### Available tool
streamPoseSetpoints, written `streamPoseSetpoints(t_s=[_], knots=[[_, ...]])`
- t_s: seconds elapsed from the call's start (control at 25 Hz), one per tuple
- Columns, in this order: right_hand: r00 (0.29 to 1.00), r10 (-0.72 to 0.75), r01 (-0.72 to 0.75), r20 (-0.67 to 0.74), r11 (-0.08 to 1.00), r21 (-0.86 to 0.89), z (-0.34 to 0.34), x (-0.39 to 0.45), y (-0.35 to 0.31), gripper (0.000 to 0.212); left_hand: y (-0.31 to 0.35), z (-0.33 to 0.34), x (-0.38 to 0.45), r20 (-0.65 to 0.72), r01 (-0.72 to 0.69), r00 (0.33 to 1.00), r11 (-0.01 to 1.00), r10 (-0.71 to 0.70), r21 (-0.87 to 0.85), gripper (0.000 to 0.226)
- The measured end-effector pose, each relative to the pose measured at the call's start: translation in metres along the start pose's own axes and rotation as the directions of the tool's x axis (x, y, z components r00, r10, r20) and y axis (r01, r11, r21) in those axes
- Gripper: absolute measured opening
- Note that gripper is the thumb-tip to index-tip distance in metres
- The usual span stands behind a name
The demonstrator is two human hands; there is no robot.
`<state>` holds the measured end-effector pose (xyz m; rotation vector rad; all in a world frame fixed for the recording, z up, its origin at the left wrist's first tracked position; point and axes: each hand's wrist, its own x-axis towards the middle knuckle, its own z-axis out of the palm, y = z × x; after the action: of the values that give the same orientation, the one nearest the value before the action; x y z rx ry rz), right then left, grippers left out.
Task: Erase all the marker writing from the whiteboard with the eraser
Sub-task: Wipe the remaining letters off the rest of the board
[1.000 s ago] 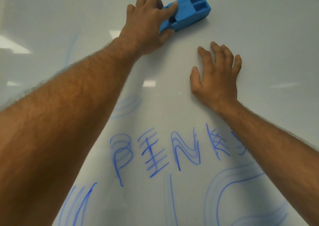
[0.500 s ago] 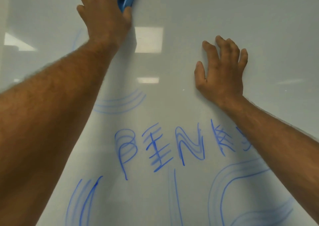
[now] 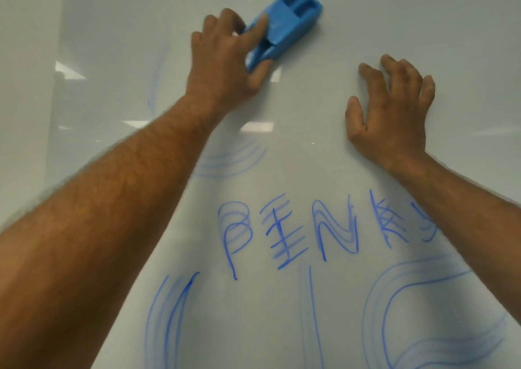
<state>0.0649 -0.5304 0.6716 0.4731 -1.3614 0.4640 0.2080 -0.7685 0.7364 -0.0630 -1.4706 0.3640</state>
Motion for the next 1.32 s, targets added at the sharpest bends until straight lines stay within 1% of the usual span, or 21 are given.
streamPoseSetpoints(t_s=[0.04,0.12,0.24,0.36,0.48,0.56,0.64,0.76,0.8,0.88,0.92,0.96,1.0,1.04,1.08,1.12,1.16,1.2,1.24,1.28,1.32], knots=[[1.000,0.000,0.000,-0.002,1.000,0.001,0.000,0.000,0.000,0.063,-0.013,-0.004,0.000,-0.002,0.110,0.994,0.994,-0.110,0.012,0.059],[1.000,-0.002,0.002,0.004,1.000,0.007,-0.001,0.000,0.001,0.062,-0.043,-0.014,-0.005,-0.021,0.284,0.959,0.958,-0.284,0.027,0.062],[1.000,-0.005,0.005,-0.001,1.000,0.008,0.000,0.000,0.000,0.061,-0.080,-0.029,-0.023,-0.044,0.438,0.899,0.898,-0.436,0.040,0.063],[1.000,-0.010,0.010,-0.006,1.000,0.009,0.000,-0.002,0.000,0.060,-0.103,-0.041,-0.044,-0.057,0.502,0.864,0.864,-0.500,0.035,0.064],[1.000,-0.008,0.009,-0.015,1.000,0.011,-0.001,-0.002,-0.001,0.059,-0.111,-0.046,-0.059,-0.042,0.479,0.878,0.878,-0.478,0.018,0.063],[1.000,-0.003,0.003,-0.009,1.000,0.010,-0.002,-0.002,-0.001,0.059,-0.110,-0.045,-0.074,-0.040,0.416,0.908,0.909,-0.417,-0.028,0.062],[1.000,0.003,-0.003,0.004,1.000,0.013,-0.003,-0.002,-0.002,0.059,-0.106,-0.042,-0.095,-0.055,0.301,0.951,0.951,-0.305,-0.075,0.060],[1.000,0.000,0.000,-0.001,1.000,0.017,-0.002,-0.002,-0.003,0.059,-0.092,-0.038,-0.133,-0.092,0.019,0.995,0.996,-0.027,-0.090,0.054],[1.000,-0.002,0.002,-0.005,1.000,0.017,-0.002,-0.002,-0.002,0.058,-0.085,-0.037,-0.145,-0.082,-0.102,0.992,0.991,0.095,-0.090,0.052],[1.000,-0.011,0.011,-0.020,1.000,0.009,-0.001,-0.002,0.000,0.057,-0.073,-0.038,-0.164,-0.028,-0.327,0.945,0.941,0.326,-0.090,0.050],[0.999,-0.017,0.017,-0.028,1.000,0.003,0.000,-0.003,0.000,0.056,-0.072,-0.040,-0.169,0.002,-0.403,0.915,0.911,0.404,-0.086,0.049],[0.999,-0.021,0.021,-0.030,1.000,0.001,0.000,-0.003,0.001,0.055,-0.074,-0.042,-0.169,0.021,-0.445,0.894,0.892,0.448,-0.079,0.049],[0.999,-0.022,0.022,-0.029,1.000,0.002,0.001,-0.002,0.001,0.055,-0.080,-0.044,-0.166,0.025,-0.452,0.891,0.890,0.454,-0.062,0.049],[0.999,-0.022,0.023,-0.026,1.000,0.005,0.001,-0.002,0.001,0.055,-0.089,-0.044,-0.163,0.012,-0.418,0.908,0.908,0.419,-0.034,0.049],[0.999,-0.024,0.024,-0.026,1.000,0.008,0.001,-0.002,0.002,0.055,-0.101,-0.044,-0.159,-0.023,-0.334,0.942,0.943,0.334,-0.002,0.049],[0.999,-0.026,0.026,-0.030,1.000,0.006,0.001,-0.003,0.002,0.055,-0.115,-0.044,-0.156,-0.078,-0.191,0.978,0.981,0.192,0.020,0.049],[0.999,-0.028,0.028,-0.036,1.000,0.004,0.001,-0.003,0.003,0.054,-0.129,-0.045,-0.154,-0.138,-0.003,0.990,1.000,0.006,0.017,0.050],[0.999,-0.027,0.027,-0.040,1.000,0.002,0.001,-0.004,0.003,0.054,-0.140,-0.047,-0.153,-0.176,0.189,0.966,0.982,-0.188,-0.012,0.053],[0.999,-0.025,0.026,-0.042,1.000,0.001,0.002,-0.004,0.003,0.054,-0.147,-0.049,-0.152,-0.179,0.347,0.919,0.936,-0.351,-0.054,0.056],[0.999,-0.025,0.025,-0.043,1.000,0.000,0.002,-0.004,0.002,0.054,-0.150,-0.050,-0.152,-0.161,0.450,0.873,0.888,-0.460,-0.096,0.058],[0.999,-0.023,0.023,-0.042,1.000,-0.002,0.002,-0.004,0.002,0.054,-0.149,-0.050,-0.153,-0.142,0.495,0.849,0.860,-0.509,-0.125,0.060]])
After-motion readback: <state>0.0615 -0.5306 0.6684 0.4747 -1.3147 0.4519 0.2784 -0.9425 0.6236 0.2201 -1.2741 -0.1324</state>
